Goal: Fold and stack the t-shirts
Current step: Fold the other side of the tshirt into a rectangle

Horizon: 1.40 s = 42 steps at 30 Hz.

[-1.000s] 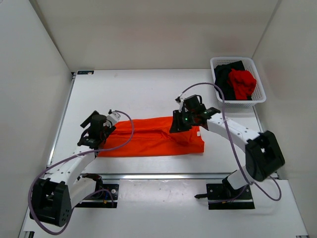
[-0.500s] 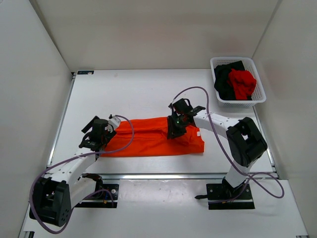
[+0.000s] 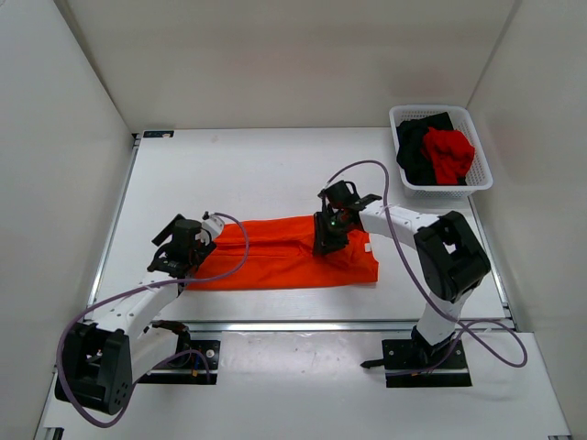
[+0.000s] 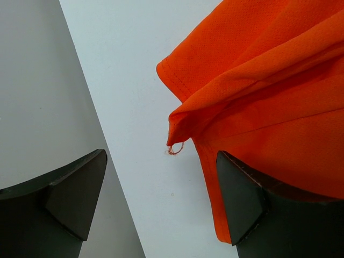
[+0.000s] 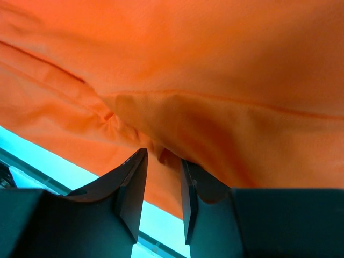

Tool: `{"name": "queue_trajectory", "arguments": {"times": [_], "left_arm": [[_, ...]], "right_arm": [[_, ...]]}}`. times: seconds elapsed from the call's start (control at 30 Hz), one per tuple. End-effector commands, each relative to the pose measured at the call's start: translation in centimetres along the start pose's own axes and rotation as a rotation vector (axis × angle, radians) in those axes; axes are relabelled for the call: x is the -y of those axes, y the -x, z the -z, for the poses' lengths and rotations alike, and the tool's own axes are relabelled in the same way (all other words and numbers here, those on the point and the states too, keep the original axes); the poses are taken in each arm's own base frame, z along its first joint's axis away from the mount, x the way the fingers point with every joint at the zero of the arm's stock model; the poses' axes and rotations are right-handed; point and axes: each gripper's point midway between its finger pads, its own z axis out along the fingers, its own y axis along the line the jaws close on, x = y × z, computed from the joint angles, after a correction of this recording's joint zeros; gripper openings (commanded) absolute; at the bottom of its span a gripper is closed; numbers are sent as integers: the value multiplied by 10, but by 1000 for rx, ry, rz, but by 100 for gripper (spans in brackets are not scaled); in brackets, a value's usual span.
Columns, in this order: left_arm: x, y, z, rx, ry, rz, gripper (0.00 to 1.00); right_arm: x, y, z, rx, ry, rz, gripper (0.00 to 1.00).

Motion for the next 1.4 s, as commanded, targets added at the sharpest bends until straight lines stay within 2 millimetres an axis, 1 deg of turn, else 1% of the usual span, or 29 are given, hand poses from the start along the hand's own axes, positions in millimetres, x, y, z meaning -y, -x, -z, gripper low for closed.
{"name": "queue_trajectory", "arguments": {"times": [0.0,0.03,0.1,0.13,0.2,0.23,0.3,0.33,0.37,0.43,0.47,0.53,0.57,0.6,0.67,0.7,0.73,0.77,0.83,0.9,0.97,1.07,1.1,1.17,1.2,1.23,1.27,1.3,1.37], "left_arm": [[-7,6,1,13,24,16,93],[-9,5,0,9,30,17,93],[-6,3,0,5,24,9,94],[-9,6,0,13,33,15,94],[-8,2,0,2,29,0,94],[-8,4,0,8,31,10,94],[-7,2,0,5,29,12,94],[-6,4,0,12,25,6,93],[-5,2,-1,6,25,10,94],[-7,5,0,17,29,13,93],[-9,6,1,20,37,14,94],[-7,3,0,12,31,6,94],[-9,1,0,2,36,8,94],[-9,6,1,21,39,11,94],[-10,2,0,8,41,4,94],[-7,-2,-1,-2,38,-1,94],[-7,-1,0,0,37,1,93],[-6,-1,0,1,37,0,94],[-7,0,0,2,40,1,94],[-7,1,-1,9,36,1,94],[-7,0,-1,3,41,-3,94],[-6,-1,0,4,39,0,94],[-8,0,0,8,41,-4,94],[-6,-2,-1,2,39,-4,94],[-6,-1,0,3,36,-14,94],[-7,-2,-1,1,41,-3,94],[-5,-1,-1,5,36,-8,94],[-5,-3,-1,0,37,-8,94],[-6,-1,-1,6,40,-9,94]], "right_arm": [[-7,7,-10,3,46,-9,28],[-8,4,-11,-10,51,-11,29],[-13,5,-14,-17,66,-5,28],[-12,6,-14,-15,67,-6,28],[-11,6,-16,-16,67,-12,28],[-15,9,-15,-6,78,-12,28],[-17,9,-15,-2,93,-19,28],[-17,15,-13,23,94,-23,28],[-20,13,-12,14,109,-29,27],[-26,20,-11,42,134,-21,27],[-28,20,-11,41,147,-15,27],[-32,11,-15,19,159,-10,26],[-35,15,-14,29,171,-4,27],[-32,17,-14,33,167,-14,26],[-30,14,-17,20,161,-26,24],[-29,13,-18,13,158,-40,23],[-27,12,-20,7,160,-47,20],[-25,13,-20,6,160,-54,19],[-19,11,-22,-2,145,-67,13],[-22,14,-18,14,150,-60,6],[-24,12,-16,14,152,-43,0],[-30,13,-8,25,195,-16,0],[-35,16,-3,44,216,8,0],[-44,12,5,49,270,53,0],[-52,11,10,62,305,82,0],[-58,8,15,64,338,115,0],[-60,1,14,48,361,130,0],[-63,-2,16,52,370,148,0],[-66,-11,18,36,399,169,0]]}}
